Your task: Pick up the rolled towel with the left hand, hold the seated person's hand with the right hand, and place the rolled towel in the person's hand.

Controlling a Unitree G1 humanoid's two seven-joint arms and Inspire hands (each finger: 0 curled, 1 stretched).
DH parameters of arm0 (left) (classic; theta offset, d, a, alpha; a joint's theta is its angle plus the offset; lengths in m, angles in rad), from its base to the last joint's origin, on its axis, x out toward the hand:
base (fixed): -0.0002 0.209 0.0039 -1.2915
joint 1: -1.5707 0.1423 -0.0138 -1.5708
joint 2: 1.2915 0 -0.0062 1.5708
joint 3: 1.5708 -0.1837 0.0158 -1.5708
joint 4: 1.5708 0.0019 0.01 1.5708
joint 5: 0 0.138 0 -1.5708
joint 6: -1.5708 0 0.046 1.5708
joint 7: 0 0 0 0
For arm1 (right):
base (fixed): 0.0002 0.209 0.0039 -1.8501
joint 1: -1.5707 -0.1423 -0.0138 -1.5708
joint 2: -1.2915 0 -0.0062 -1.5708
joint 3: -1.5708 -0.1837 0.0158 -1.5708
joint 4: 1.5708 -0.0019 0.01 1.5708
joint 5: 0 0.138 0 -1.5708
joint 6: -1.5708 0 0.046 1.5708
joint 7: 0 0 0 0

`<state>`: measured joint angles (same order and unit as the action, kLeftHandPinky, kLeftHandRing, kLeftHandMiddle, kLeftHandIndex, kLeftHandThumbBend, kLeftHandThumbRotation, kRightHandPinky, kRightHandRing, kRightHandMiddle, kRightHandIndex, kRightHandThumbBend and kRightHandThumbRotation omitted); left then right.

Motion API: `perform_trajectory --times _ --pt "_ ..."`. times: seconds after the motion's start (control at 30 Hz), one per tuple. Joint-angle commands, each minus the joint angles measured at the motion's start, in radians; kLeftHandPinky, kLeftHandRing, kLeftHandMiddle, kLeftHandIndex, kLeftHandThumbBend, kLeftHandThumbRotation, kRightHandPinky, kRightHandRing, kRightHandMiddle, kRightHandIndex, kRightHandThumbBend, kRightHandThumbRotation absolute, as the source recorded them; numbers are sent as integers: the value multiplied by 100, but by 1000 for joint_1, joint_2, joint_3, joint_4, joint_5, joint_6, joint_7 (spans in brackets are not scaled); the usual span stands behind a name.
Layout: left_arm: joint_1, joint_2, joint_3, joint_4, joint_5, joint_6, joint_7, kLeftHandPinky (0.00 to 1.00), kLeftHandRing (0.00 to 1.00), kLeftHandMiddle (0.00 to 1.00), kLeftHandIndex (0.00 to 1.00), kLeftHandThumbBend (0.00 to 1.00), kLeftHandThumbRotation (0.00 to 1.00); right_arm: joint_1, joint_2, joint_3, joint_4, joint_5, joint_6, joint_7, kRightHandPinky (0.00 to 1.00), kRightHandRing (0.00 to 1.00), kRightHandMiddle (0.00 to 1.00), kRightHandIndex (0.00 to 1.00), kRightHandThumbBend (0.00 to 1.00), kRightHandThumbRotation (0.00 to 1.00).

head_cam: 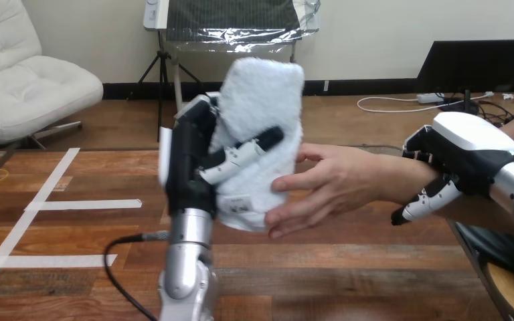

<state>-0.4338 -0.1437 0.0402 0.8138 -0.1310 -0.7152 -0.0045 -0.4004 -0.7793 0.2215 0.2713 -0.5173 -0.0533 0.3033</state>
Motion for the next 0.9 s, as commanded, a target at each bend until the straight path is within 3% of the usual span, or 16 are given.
perform_trajectory --times 0.0,0.27,0.87 --pt "-177 -40 27 81 -21 -80 -26 26 30 37 44 60 0 -31 39 -30 -5 12 55 0 32 37 42 43 93 23" --pt "-213 -69 41 162 -37 -105 -44 27 31 37 43 61 0 -33 45 -33 -21 19 65 8 32 37 42 43 93 23" --pt "-241 -136 27 266 -38 -150 -40 26 31 37 43 63 0 -41 54 -42 -47 27 90 28 29 35 40 41 93 23"
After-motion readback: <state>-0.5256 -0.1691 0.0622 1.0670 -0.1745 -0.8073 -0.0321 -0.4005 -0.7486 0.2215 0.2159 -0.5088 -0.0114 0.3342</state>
